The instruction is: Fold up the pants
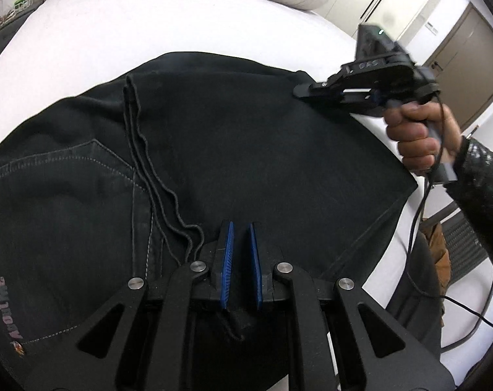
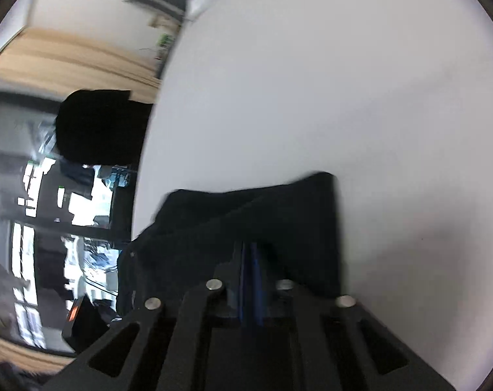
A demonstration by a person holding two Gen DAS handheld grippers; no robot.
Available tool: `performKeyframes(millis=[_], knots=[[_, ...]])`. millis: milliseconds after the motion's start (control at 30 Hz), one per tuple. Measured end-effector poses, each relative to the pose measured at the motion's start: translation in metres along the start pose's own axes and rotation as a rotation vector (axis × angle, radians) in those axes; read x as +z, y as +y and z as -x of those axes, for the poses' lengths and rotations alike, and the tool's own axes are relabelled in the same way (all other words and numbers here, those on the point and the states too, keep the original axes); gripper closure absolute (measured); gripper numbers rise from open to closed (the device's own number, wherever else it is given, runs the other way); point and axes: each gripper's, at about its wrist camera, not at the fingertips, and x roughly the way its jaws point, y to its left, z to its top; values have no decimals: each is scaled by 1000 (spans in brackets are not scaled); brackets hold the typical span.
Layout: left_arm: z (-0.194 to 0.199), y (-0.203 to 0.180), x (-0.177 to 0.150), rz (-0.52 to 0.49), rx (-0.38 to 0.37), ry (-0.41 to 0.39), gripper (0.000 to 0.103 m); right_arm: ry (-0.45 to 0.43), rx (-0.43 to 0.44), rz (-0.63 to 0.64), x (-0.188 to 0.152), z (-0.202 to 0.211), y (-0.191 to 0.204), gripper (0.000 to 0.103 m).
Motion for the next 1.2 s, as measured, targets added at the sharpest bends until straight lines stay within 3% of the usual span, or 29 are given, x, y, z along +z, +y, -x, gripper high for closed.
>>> performKeyframes(millis=[67, 233, 433, 700, 833, 967, 1000, 1033, 1067, 1100, 1133, 1200], knots=[[-2, 1, 1, 9, -13, -3, 93, 0, 45, -9, -1, 6, -9, 103], [7, 19, -5, 18, -25, -18, 93, 37, 88, 4, -40, 10, -13, 103], [11, 35, -23, 25, -48, -44, 93, 66, 87, 40, -91, 30, -8, 103], [30, 57, -45, 55, -65, -88, 93, -14, 68, 3, -128, 44, -8, 103], [59, 62, -58, 93, -73, -127, 93, -49, 21, 53, -130, 49, -16, 103], [121, 77, -82, 142, -84, -222, 93, -103, -27, 49, -131, 60, -4, 100], [136, 84, -91, 165, -79, -241, 90, -136, -25, 53, -134, 65, 5, 83], [157, 97, -106, 213, -78, -261, 77, -163, -5, 53, -137, 69, 10, 69], [169, 108, -117, 261, -73, -276, 64, -211, 39, 49, -141, 75, 19, 43], [184, 121, -133, 326, -73, -307, 29, -253, 82, 54, -145, 78, 29, 31], [200, 136, -151, 405, -70, -362, 15, -268, 107, 72, -147, 78, 36, 31], [218, 162, -178, 537, -55, -415, 15, -262, 140, 108, -148, 69, 54, 33]])
